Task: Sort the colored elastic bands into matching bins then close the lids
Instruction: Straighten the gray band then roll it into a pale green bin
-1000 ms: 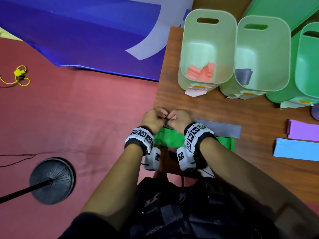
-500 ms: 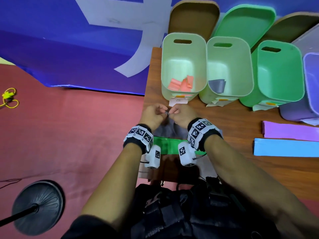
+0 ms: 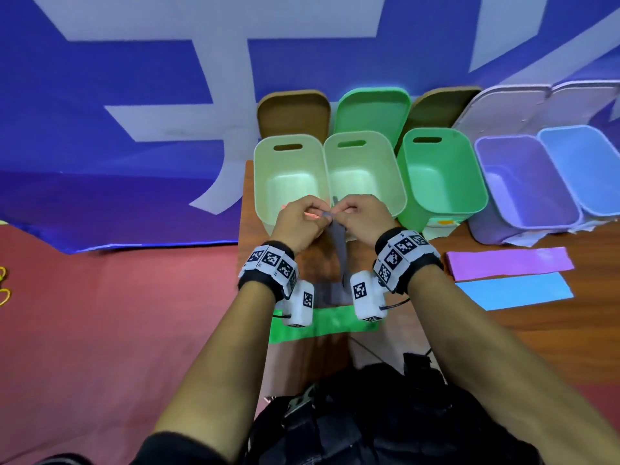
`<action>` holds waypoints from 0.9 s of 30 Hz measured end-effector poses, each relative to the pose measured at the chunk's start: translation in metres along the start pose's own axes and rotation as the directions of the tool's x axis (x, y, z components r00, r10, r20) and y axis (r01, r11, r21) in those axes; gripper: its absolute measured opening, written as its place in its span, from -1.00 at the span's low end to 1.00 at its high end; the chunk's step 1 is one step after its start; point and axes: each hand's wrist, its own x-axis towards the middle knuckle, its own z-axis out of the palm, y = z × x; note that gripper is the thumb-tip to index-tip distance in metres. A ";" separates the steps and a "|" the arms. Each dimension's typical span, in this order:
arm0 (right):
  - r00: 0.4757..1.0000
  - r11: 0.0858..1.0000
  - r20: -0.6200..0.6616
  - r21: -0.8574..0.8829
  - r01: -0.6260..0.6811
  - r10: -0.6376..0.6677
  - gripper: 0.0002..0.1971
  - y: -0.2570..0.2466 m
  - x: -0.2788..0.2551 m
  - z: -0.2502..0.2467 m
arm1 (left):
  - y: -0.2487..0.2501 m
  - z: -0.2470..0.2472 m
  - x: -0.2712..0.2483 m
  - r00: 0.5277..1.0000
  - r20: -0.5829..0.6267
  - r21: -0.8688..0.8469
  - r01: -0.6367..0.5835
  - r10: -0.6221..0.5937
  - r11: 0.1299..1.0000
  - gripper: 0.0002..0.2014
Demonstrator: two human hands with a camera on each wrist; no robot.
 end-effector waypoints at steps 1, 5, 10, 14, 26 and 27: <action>1.000 1.000 -0.030 0.029 0.011 -0.010 -0.93 0.001 0.001 -0.009 | 0.010 0.004 0.001 1.000 -0.004 -0.001 -0.011 0.011 1.000 -0.87; 0.994 0.990 -0.095 0.125 0.062 -0.050 -0.93 0.000 0.002 -0.040 | 0.040 0.014 0.007 0.997 -0.035 0.010 -0.069 0.069 0.998 -0.88; 0.985 0.957 -0.146 0.260 0.125 -0.089 -0.90 -0.006 0.002 -0.069 | 0.074 0.020 0.011 0.986 -0.069 -0.027 -0.156 0.154 0.987 -0.85; 0.977 0.921 -0.178 0.347 0.175 -0.118 -0.91 -0.011 -0.001 -0.085 | 0.091 0.026 0.013 0.979 -0.105 -0.049 -0.181 0.175 0.982 -0.89; 0.956 0.812 -0.242 0.516 0.274 -0.169 -0.86 -0.009 -0.005 -0.099 | 0.115 0.028 0.005 0.924 -0.173 -0.041 -0.353 0.342 0.935 -0.84; 0.955 0.809 -0.246 0.521 0.272 -0.163 -0.87 -0.008 -0.005 -0.097 | 0.115 0.028 0.006 0.924 -0.168 -0.052 -0.357 0.345 0.933 -0.83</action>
